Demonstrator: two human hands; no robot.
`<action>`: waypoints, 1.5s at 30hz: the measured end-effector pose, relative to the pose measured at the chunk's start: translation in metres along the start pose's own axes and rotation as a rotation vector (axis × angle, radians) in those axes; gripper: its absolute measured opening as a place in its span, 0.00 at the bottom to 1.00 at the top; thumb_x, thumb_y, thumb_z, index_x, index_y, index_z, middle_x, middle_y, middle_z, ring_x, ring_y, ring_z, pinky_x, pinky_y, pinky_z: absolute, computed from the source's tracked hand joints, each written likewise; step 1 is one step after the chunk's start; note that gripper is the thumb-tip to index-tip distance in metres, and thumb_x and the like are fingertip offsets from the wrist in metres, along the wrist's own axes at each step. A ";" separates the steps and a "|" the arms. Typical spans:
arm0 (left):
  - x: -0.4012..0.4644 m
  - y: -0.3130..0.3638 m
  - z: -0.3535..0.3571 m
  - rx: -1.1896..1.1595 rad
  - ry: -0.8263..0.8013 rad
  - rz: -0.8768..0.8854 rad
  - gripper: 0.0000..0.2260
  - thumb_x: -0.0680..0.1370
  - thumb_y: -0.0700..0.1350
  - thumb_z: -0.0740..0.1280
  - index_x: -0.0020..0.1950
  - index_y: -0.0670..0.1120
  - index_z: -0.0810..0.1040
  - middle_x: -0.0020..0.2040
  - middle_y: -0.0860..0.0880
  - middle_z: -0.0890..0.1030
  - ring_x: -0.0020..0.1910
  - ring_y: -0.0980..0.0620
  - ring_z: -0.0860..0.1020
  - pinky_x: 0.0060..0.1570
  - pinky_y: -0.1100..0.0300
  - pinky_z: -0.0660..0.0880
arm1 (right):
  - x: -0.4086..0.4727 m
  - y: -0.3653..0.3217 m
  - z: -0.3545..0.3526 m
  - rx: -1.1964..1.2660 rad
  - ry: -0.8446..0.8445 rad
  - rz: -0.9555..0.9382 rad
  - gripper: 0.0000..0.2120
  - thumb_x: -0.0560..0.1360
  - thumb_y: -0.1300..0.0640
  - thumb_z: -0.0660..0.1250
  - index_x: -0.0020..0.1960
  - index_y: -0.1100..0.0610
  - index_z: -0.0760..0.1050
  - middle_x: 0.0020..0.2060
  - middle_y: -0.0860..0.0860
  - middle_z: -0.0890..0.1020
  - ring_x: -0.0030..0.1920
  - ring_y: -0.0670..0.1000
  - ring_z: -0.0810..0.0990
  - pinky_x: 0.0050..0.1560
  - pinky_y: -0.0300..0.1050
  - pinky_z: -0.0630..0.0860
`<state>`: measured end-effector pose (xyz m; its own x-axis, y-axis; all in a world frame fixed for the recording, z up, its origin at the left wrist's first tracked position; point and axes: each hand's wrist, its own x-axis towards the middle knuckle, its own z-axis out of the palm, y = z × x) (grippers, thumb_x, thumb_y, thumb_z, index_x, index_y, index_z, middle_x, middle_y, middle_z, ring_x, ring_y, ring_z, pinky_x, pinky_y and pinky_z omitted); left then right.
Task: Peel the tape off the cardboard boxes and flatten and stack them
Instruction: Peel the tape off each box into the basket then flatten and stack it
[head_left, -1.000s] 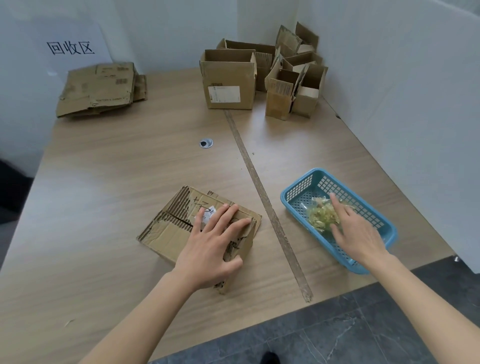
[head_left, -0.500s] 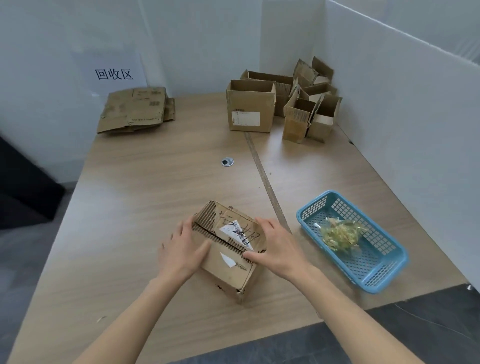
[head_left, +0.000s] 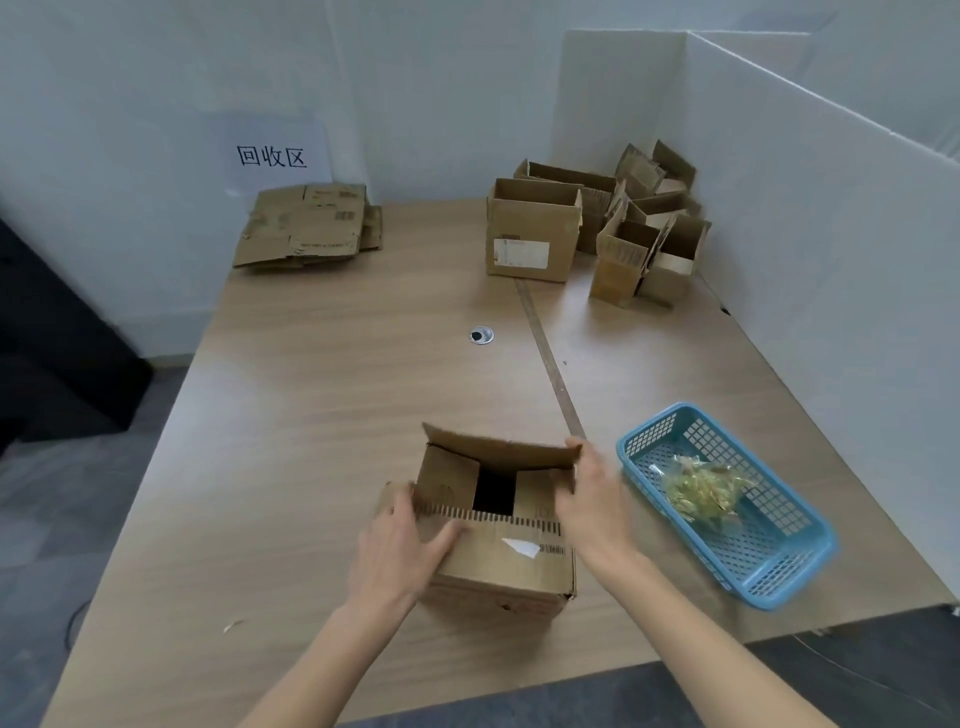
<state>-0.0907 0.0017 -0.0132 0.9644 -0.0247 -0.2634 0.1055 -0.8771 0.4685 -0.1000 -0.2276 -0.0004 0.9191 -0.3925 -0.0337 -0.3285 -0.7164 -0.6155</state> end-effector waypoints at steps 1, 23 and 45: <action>0.004 0.009 0.000 -0.018 0.014 -0.002 0.38 0.74 0.69 0.66 0.76 0.48 0.63 0.64 0.46 0.77 0.63 0.39 0.77 0.57 0.48 0.75 | -0.002 -0.004 0.003 -0.053 -0.071 0.015 0.28 0.79 0.58 0.66 0.77 0.52 0.63 0.67 0.54 0.76 0.63 0.58 0.78 0.61 0.55 0.76; 0.056 0.048 -0.028 -0.162 0.027 -0.110 0.39 0.63 0.71 0.65 0.68 0.51 0.67 0.52 0.46 0.83 0.57 0.37 0.78 0.50 0.51 0.73 | 0.054 -0.029 -0.005 0.184 -0.506 0.263 0.34 0.63 0.36 0.72 0.63 0.53 0.73 0.55 0.51 0.81 0.52 0.51 0.83 0.51 0.51 0.83; 0.025 0.014 -0.055 -0.820 -0.032 0.136 0.37 0.71 0.48 0.57 0.79 0.69 0.55 0.73 0.45 0.74 0.70 0.48 0.74 0.70 0.42 0.70 | 0.029 -0.012 -0.061 0.772 -0.402 0.017 0.29 0.77 0.58 0.55 0.75 0.41 0.68 0.73 0.43 0.70 0.71 0.48 0.66 0.74 0.50 0.61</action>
<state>-0.0519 0.0149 0.0336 0.9754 -0.1301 -0.1781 0.1436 -0.2381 0.9606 -0.0830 -0.2654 0.0536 0.9704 -0.0614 -0.2337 -0.2375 -0.0640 -0.9693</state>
